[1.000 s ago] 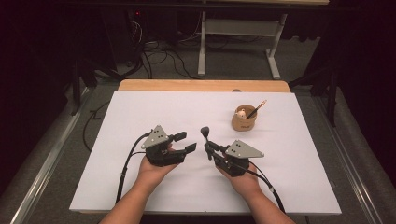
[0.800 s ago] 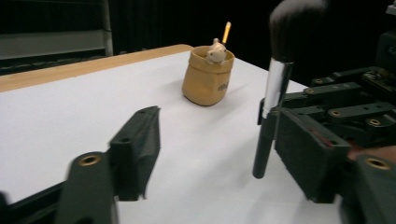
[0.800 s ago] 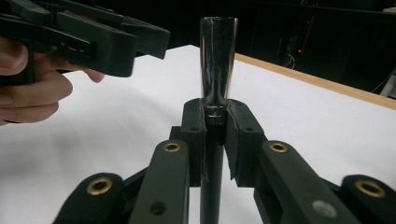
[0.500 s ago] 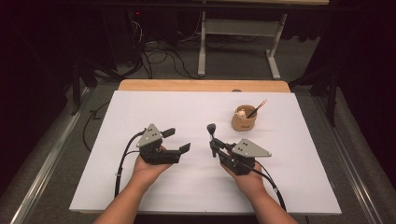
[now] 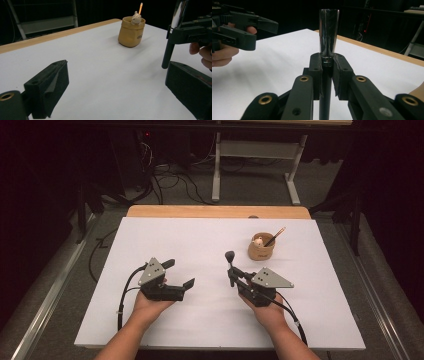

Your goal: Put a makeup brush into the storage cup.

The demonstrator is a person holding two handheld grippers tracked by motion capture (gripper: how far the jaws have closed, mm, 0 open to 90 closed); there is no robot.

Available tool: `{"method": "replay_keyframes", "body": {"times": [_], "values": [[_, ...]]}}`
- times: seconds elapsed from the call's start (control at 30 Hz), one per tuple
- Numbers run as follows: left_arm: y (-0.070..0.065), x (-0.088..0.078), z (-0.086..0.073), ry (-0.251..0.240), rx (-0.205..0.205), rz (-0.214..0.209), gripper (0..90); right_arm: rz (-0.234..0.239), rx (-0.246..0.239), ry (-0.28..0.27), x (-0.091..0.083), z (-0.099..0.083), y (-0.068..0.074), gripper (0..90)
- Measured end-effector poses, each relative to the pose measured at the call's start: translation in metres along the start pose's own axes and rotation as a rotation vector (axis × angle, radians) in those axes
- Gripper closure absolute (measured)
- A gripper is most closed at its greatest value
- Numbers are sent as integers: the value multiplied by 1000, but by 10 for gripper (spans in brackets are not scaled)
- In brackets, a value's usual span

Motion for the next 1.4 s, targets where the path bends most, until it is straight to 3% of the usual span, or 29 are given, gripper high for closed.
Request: {"method": "replay_keyframes", "body": {"times": [0.13, 0.47, 0.9, 1.4], "values": [[-1, -2, 1, -7, -2, -10, 40, 3, 6, -1, 1, 0, -2, 809], [3, -7, 0, -18, -25, -8, 1, -40, 23, -15, -8, 1, -16, 810], [6, -7, -5, -11, -20, 19, 3, -106, 74, -40, -30, -3, -44, 810], [7, -6, -5, -9, -22, 12, 3, -153, 112, -46, -41, -8, -61, 810]]}}
Point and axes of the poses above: each handheld gripper's, and its own axes: x roughly forward along the jaws, z roughly out of its top, y roughly to its left, the point moved 2 cm from there along x, roughly forward along the jaws, and after that the axes turned 10 degrees about y, right-handed, at the moved point
